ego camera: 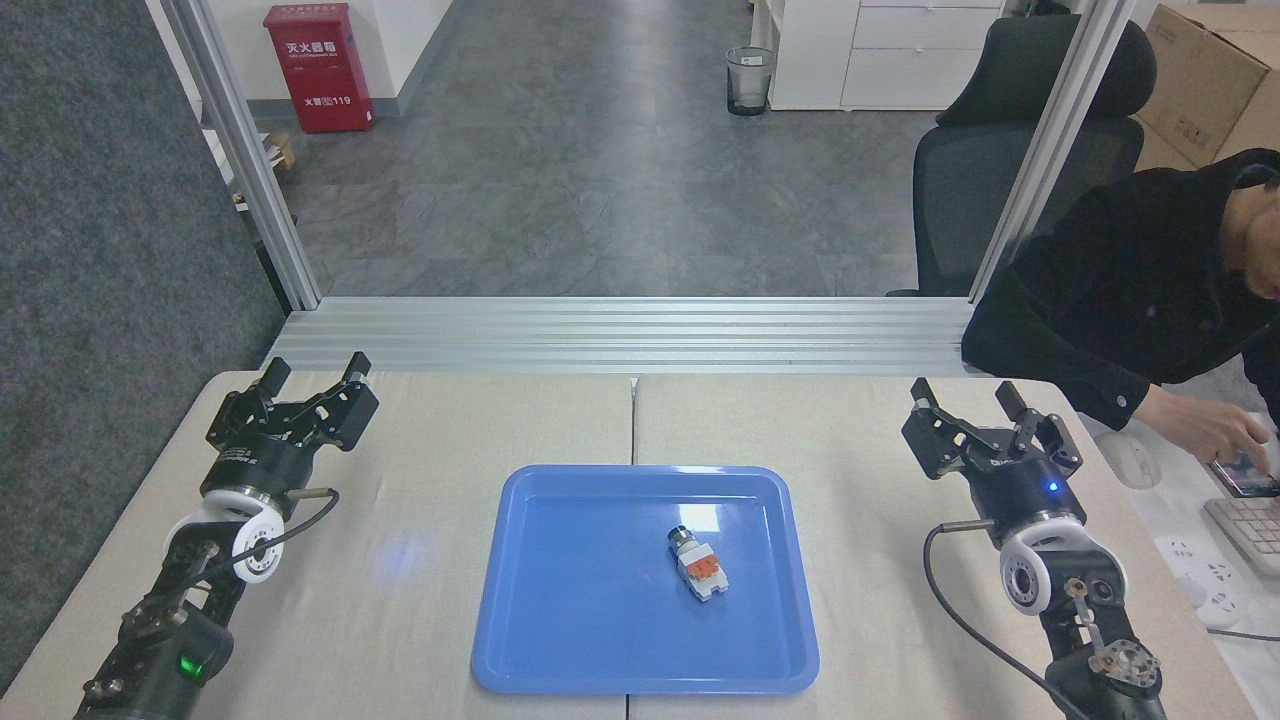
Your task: Pick up switch part and place in tray
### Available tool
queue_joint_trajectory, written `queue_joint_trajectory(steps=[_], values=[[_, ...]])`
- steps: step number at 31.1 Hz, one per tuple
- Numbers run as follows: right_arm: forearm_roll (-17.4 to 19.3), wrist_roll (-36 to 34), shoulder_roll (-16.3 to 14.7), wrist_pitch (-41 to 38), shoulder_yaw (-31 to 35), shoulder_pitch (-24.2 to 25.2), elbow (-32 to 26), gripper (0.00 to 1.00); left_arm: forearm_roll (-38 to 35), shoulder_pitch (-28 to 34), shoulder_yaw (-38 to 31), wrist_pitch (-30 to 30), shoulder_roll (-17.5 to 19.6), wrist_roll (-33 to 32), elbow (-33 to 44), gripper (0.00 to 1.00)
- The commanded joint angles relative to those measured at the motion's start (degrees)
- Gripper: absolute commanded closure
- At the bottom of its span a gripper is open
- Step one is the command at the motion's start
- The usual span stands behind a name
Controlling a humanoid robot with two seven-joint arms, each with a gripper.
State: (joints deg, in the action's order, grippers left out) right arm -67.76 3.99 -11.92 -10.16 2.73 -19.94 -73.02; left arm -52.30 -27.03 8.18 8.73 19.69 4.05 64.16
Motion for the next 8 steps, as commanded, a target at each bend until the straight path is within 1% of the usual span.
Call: queue_joint_trajectory(steps=[1,4,8], values=[[1.49,1.10,-5.30,0.05,6.41,-0.10,-0.80,0.00,0.00,0.05,0.00,-0.03,0.00,-0.01,0.00,0.00],[1.41,2.59,-5.39,0.05,6.41,0.17,-0.89,0.00,0.00,0.05,0.00,-0.03,0.00,-0.01,0.00,0.00],[1.32,2.60,-5.13,0.14,6.32,0.52,-0.98,0.00,0.00,0.05,0.00,-0.03,0.00,-0.01,0.00,0.00]])
